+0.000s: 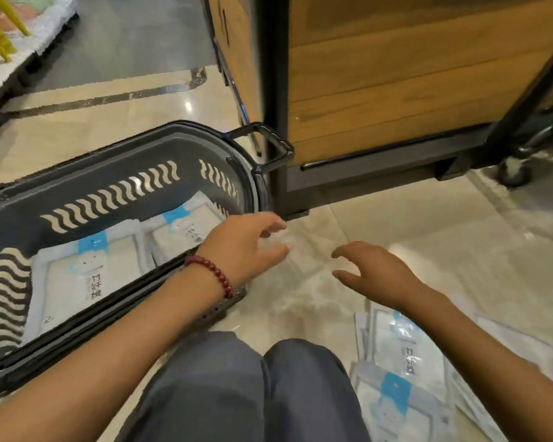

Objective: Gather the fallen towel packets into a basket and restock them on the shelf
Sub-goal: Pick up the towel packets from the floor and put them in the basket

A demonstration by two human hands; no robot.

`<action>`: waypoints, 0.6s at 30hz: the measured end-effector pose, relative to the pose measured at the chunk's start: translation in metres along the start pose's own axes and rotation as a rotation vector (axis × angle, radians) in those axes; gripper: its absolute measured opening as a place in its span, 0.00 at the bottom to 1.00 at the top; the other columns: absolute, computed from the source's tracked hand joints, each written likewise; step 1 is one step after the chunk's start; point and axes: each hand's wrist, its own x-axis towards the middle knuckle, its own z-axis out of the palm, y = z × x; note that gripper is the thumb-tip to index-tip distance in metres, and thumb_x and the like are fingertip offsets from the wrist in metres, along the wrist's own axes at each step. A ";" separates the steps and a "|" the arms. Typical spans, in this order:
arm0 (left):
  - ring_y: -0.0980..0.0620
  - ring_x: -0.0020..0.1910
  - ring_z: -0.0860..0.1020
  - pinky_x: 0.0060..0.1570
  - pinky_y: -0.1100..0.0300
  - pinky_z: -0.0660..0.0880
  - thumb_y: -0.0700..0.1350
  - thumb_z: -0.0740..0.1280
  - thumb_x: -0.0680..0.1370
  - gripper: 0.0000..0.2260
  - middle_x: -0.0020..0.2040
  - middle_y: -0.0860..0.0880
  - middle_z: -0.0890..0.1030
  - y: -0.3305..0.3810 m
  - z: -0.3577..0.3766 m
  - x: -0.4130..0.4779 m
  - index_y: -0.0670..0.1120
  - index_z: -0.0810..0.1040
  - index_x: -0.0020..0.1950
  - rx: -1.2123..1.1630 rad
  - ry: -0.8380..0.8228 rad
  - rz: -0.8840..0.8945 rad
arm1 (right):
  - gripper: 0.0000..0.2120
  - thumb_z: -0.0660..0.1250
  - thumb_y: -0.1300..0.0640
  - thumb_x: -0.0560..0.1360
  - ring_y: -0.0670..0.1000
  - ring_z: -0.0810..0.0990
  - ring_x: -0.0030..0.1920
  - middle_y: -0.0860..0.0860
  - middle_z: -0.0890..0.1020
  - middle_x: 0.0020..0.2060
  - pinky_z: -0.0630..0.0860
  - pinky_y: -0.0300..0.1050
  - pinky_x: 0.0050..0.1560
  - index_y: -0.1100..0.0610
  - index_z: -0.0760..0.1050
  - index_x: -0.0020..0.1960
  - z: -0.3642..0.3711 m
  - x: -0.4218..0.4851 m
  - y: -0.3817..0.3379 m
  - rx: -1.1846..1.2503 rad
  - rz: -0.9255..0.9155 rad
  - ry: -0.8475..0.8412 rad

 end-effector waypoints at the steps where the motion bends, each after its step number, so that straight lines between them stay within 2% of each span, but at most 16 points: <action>1: 0.59 0.51 0.77 0.54 0.60 0.75 0.56 0.68 0.73 0.17 0.55 0.55 0.79 0.010 0.016 0.011 0.52 0.76 0.59 0.024 -0.124 0.021 | 0.19 0.62 0.45 0.77 0.49 0.75 0.60 0.47 0.74 0.64 0.70 0.41 0.58 0.49 0.69 0.67 0.010 -0.015 0.022 0.044 0.099 -0.041; 4: 0.56 0.52 0.77 0.55 0.57 0.76 0.58 0.67 0.74 0.19 0.57 0.55 0.78 0.028 0.076 0.041 0.52 0.74 0.62 0.124 -0.497 0.073 | 0.19 0.63 0.46 0.77 0.49 0.75 0.60 0.49 0.76 0.62 0.71 0.40 0.55 0.50 0.70 0.66 0.057 -0.062 0.082 0.131 0.377 -0.139; 8: 0.55 0.53 0.77 0.53 0.60 0.74 0.58 0.66 0.75 0.19 0.57 0.53 0.78 0.021 0.167 0.056 0.51 0.74 0.63 0.250 -0.860 0.098 | 0.24 0.67 0.45 0.74 0.50 0.74 0.62 0.50 0.75 0.63 0.70 0.41 0.55 0.51 0.68 0.67 0.151 -0.130 0.123 0.236 0.724 -0.265; 12: 0.54 0.53 0.76 0.49 0.65 0.70 0.56 0.67 0.75 0.18 0.56 0.52 0.78 -0.003 0.252 0.048 0.49 0.75 0.61 0.227 -0.978 0.029 | 0.30 0.70 0.38 0.68 0.52 0.76 0.57 0.53 0.75 0.58 0.69 0.41 0.46 0.56 0.67 0.60 0.237 -0.181 0.127 0.363 1.086 -0.354; 14: 0.54 0.52 0.76 0.51 0.64 0.71 0.56 0.68 0.74 0.17 0.55 0.52 0.78 -0.016 0.289 0.038 0.49 0.76 0.60 0.159 -0.987 -0.033 | 0.38 0.72 0.34 0.63 0.54 0.75 0.57 0.55 0.73 0.58 0.71 0.42 0.49 0.58 0.65 0.61 0.269 -0.193 0.123 0.460 1.230 -0.348; 16: 0.53 0.54 0.77 0.55 0.62 0.72 0.55 0.68 0.74 0.17 0.56 0.51 0.79 -0.027 0.321 0.024 0.49 0.77 0.59 0.094 -0.985 -0.077 | 0.43 0.74 0.33 0.60 0.56 0.73 0.60 0.56 0.71 0.58 0.72 0.45 0.53 0.59 0.63 0.62 0.293 -0.197 0.116 0.474 1.307 -0.262; 18: 0.51 0.56 0.77 0.57 0.60 0.72 0.54 0.68 0.74 0.17 0.58 0.49 0.78 -0.035 0.346 0.007 0.48 0.77 0.60 0.052 -0.989 -0.113 | 0.42 0.75 0.37 0.61 0.57 0.72 0.60 0.56 0.71 0.58 0.72 0.47 0.53 0.58 0.61 0.63 0.310 -0.196 0.106 0.435 1.353 -0.115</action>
